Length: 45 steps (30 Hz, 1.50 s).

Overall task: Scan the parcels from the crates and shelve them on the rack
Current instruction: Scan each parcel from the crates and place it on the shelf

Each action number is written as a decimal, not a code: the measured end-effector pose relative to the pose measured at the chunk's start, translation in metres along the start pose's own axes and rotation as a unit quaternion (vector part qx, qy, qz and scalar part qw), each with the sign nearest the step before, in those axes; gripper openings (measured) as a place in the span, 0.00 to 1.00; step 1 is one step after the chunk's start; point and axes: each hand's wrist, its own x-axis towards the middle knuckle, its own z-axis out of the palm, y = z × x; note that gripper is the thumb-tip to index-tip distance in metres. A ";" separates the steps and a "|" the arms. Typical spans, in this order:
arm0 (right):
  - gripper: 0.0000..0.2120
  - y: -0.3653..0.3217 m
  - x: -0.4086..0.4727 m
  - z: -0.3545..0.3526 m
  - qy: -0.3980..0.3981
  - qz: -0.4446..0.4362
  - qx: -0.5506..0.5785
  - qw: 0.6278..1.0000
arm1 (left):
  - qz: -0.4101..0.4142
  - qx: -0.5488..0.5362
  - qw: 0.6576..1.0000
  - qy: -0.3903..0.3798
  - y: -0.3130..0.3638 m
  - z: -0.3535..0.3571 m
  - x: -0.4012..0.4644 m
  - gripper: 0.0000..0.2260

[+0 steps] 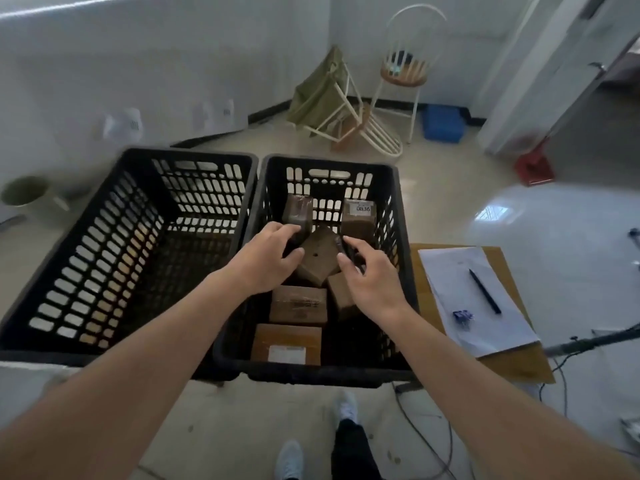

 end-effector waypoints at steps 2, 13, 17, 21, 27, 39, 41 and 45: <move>0.23 0.005 0.026 0.004 -0.019 0.016 0.000 1.000 | -0.019 -0.006 1.000 -0.003 -0.007 0.010 0.029 0.26; 0.27 0.027 0.153 0.012 -0.153 0.084 -0.016 0.984 | -0.141 -0.017 0.989 -0.031 -0.042 0.045 0.159 0.24; 0.28 0.033 0.175 0.015 -0.185 0.111 -0.014 0.976 | -0.169 -0.007 0.985 -0.043 -0.048 0.054 0.196 0.23; 0.33 0.037 0.184 0.018 -0.201 0.150 -0.021 0.968 | -0.236 -0.019 0.971 -0.029 -0.052 0.073 0.218 0.35; 0.32 0.047 0.183 0.016 -0.172 0.182 0.039 0.967 | -0.328 -0.073 0.941 0.043 -0.066 0.096 0.224 0.53; 0.27 0.038 0.169 0.005 -0.136 0.144 0.073 0.977 | -0.207 -0.137 0.966 0.075 -0.074 0.106 0.196 0.42; 0.28 0.036 0.166 0.003 -0.132 0.137 0.074 0.979 | -0.192 -0.149 0.966 0.092 -0.071 0.104 0.188 0.41; 0.28 0.030 0.156 0.003 -0.111 0.132 0.083 0.981 | -0.149 -0.149 0.972 0.106 -0.062 0.092 0.170 0.40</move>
